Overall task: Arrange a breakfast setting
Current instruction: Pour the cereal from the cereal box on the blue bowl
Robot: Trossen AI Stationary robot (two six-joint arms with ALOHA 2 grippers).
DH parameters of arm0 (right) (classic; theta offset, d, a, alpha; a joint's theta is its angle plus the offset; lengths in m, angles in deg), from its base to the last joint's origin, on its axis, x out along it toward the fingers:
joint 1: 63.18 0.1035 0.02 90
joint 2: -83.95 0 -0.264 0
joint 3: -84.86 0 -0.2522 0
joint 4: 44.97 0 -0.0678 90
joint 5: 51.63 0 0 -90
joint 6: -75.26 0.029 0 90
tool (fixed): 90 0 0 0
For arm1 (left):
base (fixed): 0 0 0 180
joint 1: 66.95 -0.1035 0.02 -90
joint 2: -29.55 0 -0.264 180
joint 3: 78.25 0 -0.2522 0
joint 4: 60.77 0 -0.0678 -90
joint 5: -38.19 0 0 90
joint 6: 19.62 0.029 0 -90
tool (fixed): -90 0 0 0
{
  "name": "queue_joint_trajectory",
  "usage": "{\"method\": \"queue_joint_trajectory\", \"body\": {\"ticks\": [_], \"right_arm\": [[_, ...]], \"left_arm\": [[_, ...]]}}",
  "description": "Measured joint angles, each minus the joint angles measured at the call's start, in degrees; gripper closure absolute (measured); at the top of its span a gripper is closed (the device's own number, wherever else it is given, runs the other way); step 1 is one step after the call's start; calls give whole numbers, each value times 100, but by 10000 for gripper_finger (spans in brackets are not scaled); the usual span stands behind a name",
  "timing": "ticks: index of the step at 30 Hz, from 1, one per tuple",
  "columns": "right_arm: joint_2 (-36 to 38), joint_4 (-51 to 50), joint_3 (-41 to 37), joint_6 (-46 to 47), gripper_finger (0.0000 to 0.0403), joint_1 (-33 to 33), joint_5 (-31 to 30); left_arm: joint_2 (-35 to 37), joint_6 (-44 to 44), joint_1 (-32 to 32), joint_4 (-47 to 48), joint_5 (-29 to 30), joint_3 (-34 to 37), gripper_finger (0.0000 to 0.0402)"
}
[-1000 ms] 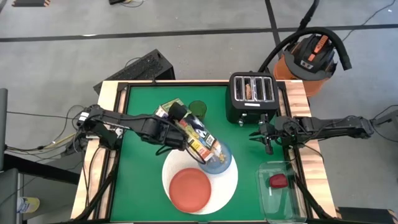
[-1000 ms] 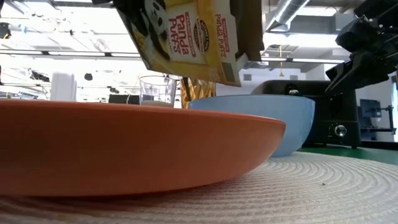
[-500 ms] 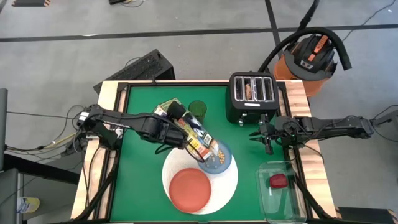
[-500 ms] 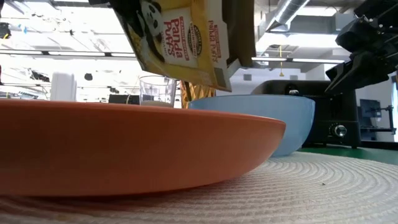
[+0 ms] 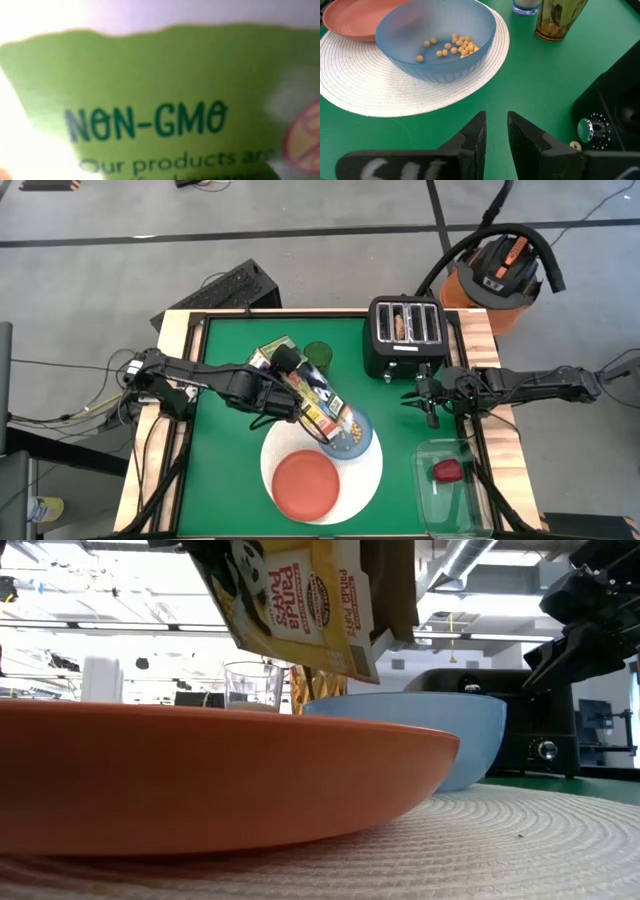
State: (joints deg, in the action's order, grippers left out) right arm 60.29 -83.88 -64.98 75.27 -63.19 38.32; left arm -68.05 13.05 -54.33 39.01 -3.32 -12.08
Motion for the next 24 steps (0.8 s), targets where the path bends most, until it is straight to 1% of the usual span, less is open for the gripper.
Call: {"method": "queue_joint_trajectory", "body": {"ticks": [6,11,24], "right_arm": [[2,0,0,0,301,-1,0],[2,0,0,0,301,-2,0],[0,0,0,0,301,0,0]], "left_arm": [[0,90,100,0,93,0,161],[0,278,216,6,503,-2,161],[0,333,232,-225,558,-7,161]]}}
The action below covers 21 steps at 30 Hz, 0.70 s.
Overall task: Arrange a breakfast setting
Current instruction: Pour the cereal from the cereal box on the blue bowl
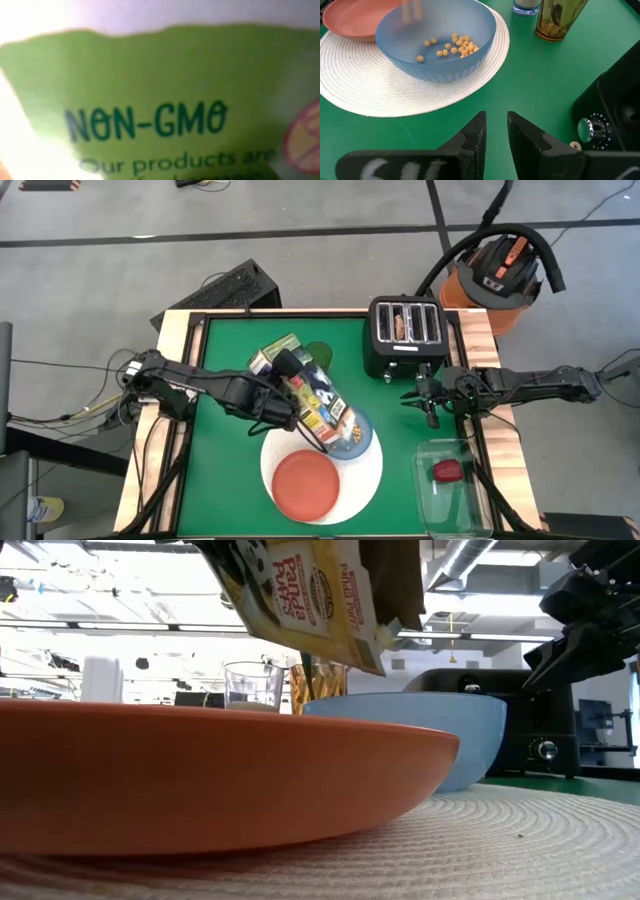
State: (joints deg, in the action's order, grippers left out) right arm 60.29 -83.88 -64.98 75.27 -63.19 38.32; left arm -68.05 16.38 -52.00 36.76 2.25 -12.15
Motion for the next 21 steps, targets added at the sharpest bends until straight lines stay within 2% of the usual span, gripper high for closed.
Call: {"method": "queue_joint_trajectory", "body": {"ticks": [21], "right_arm": [[2,0,0,0,301,-1,0]], "left_arm": [[0,91,-43,-13,33,-4,161]]}}
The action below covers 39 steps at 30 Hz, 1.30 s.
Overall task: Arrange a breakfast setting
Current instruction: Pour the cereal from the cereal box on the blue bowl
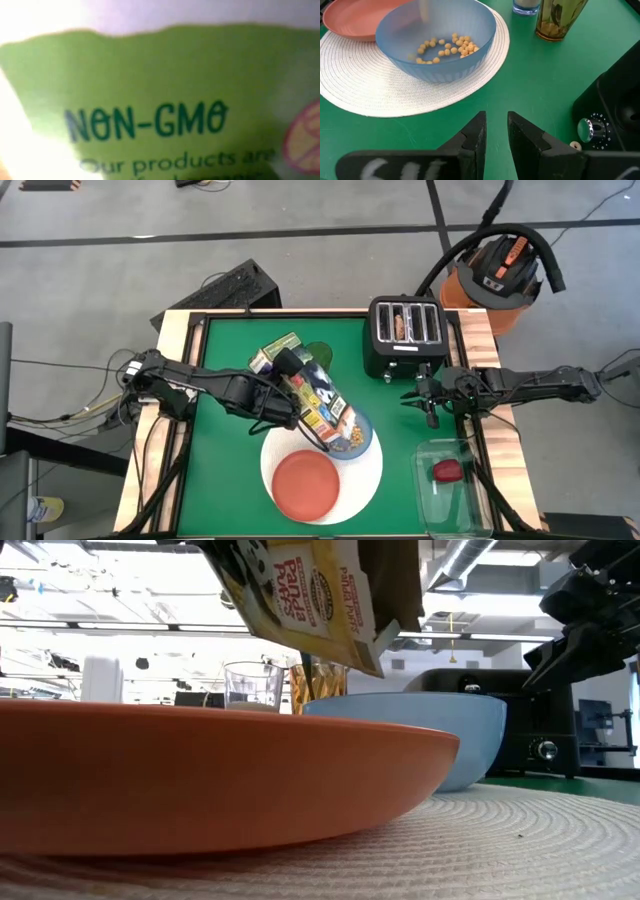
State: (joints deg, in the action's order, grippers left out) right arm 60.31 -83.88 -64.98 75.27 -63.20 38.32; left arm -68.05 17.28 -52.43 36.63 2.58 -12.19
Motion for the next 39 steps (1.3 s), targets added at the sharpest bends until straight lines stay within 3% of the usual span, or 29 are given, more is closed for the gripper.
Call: {"method": "queue_joint_trajectory", "body": {"ticks": [39], "right_arm": [[-2,0,0,0,301,1,0]], "left_arm": [[0,540,-91,-303,79,0,161]]}}
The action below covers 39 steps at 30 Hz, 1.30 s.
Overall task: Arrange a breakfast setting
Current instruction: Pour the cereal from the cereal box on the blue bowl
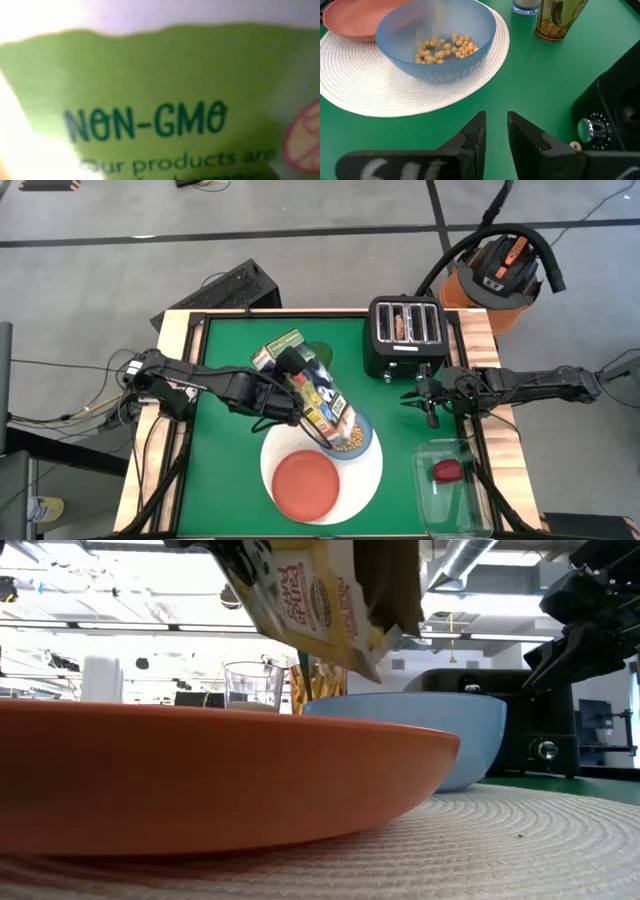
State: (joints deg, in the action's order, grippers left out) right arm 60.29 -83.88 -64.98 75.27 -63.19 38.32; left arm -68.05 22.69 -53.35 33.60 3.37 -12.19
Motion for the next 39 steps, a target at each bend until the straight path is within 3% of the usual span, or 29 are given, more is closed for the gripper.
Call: {"method": "queue_joint_trajectory", "body": {"ticks": [28,39], "right_arm": [[1,0,0,0,301,-1,0],[2,0,0,0,301,-2,0]], "left_arm": [[0,-166,-85,8,-240,0,161],[0,-1041,-72,360,-518,0,161]]}}
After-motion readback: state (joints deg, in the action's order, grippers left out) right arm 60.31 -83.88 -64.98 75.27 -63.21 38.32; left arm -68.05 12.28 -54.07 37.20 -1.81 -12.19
